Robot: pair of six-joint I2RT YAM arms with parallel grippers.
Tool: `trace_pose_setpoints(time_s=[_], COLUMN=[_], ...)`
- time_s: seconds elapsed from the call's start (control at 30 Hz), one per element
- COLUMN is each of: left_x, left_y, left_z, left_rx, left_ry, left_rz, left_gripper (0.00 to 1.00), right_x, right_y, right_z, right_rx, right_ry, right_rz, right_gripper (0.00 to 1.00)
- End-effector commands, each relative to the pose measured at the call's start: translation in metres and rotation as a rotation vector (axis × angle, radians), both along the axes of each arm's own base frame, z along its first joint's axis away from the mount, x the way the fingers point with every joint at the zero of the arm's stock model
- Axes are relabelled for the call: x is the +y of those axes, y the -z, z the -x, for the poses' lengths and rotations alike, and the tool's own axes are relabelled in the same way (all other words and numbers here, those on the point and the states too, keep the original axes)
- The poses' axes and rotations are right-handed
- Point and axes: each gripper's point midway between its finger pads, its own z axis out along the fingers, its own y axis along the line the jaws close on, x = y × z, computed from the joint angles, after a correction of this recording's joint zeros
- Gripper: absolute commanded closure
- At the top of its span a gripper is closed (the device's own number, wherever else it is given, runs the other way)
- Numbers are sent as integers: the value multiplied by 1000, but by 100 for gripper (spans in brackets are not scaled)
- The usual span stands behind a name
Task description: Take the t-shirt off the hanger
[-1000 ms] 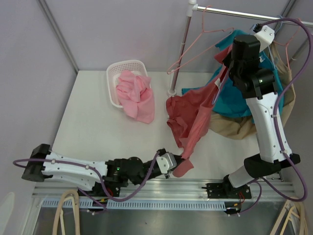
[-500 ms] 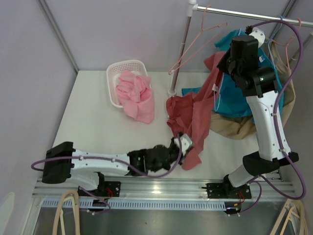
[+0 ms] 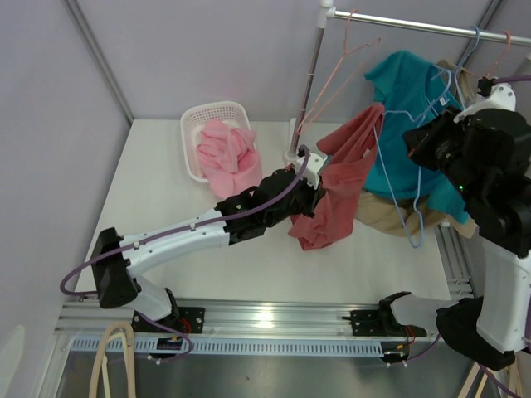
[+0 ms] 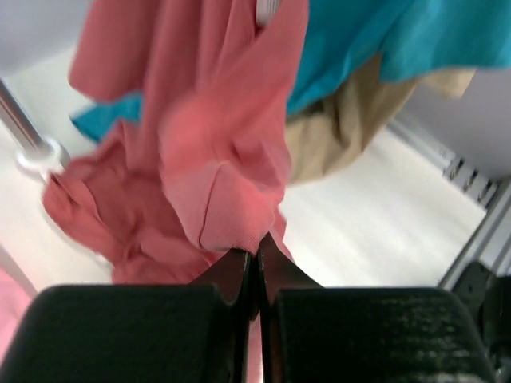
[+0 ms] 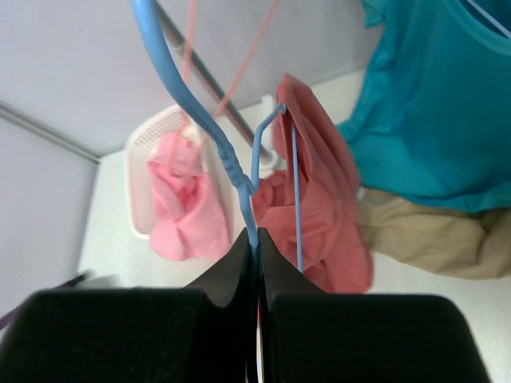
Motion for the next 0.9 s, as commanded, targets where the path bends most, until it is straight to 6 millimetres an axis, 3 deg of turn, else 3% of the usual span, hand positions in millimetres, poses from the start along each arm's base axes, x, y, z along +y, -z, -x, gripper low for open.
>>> trace_pose_setpoints(time_s=[0.0,0.07,0.17,0.23,0.27,0.43,0.53,0.57,0.67,0.73,0.77,0.87], left_x=[1,4,3,14,24,62,81,85,89,98,99,110], left_y=[31,36,25,18,23,21,11,0,-33,-28,-36,-23], left_z=[-4,-5,5,9,6,-15,-28,-29,-38,-46,-56,-71], left_rx=[155,176,147,142,153,175,162,129,66,71,71,98], left_ry=[4,8,54,44,5,-109,-159,-162,-199,-251,-276,-333], left_rz=[-70,-80,-30,-12,-45,-108,-89,-75,-51,-105,-101,-129], left_gripper=[99,99,99,99,99,99,99,99,99,99,99,99], right_x=[10,11,-8,-14,-16,30,56,62,66,71,68,57], right_y=[-33,-35,-29,-21,-20,-25,8,33,86,91,92,99], right_z=[28,34,27,18,17,36,45,34,32,36,46,60], right_rx=[-87,-88,-97,-80,-76,-65,103,201,368,355,349,379], right_ry=[-118,-133,-36,10,17,-241,-409,-418,-426,-446,-456,-441], right_rz=[-42,-52,8,42,45,-52,-26,-3,51,45,39,70], right_gripper=[100,100,100,100,100,100,100,100,100,100,100,100])
